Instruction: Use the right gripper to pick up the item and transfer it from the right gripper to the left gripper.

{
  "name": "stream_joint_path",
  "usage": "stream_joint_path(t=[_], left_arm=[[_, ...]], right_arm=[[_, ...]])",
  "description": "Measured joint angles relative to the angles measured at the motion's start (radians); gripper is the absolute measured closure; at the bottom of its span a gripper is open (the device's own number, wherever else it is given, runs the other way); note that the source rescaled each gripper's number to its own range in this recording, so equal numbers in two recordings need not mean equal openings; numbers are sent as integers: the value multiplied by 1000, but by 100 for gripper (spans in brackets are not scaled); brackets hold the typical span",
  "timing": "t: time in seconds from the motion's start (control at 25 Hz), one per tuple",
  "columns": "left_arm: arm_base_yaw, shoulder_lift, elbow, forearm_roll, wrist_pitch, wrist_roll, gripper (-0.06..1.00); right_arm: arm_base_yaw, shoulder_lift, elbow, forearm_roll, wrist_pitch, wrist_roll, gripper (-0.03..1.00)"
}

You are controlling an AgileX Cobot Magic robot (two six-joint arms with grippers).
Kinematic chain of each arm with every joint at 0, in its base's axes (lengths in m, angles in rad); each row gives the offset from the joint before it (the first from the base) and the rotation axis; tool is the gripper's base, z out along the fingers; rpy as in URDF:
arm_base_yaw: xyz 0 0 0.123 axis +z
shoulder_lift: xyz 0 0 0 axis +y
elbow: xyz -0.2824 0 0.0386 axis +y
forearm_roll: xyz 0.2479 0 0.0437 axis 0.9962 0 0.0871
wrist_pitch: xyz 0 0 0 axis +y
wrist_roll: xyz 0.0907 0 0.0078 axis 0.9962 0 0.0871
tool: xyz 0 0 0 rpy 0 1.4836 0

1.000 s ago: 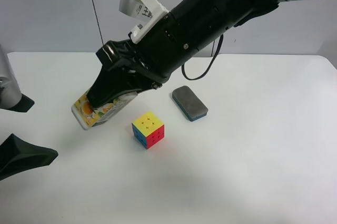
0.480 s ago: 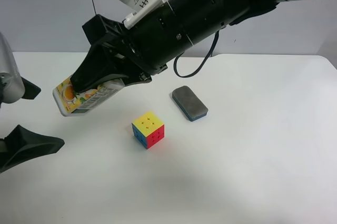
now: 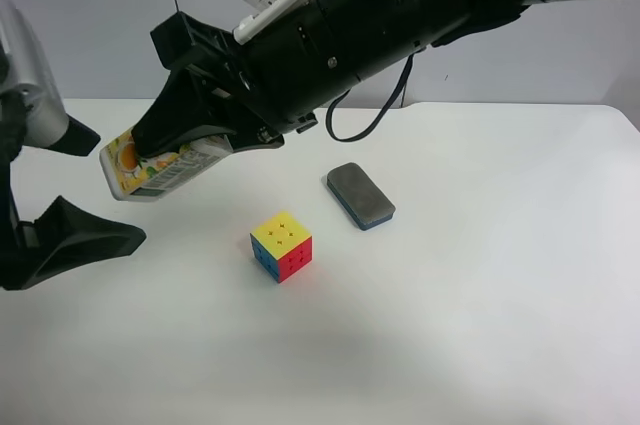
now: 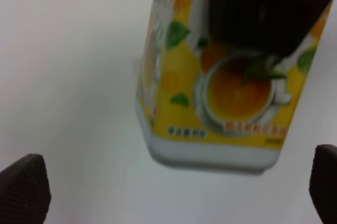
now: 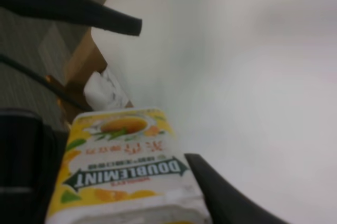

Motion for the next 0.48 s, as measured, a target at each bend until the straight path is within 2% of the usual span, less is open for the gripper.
stream_joint_path(t=[0.32,0.48], left_arm=[[0,40,-31,-13,0,34,-6],[0,40,-31,-72,-1,91,-6]], right_arm=[[0,0,0,56,-27,0,97],[0,0,0,79,-38,0,97]])
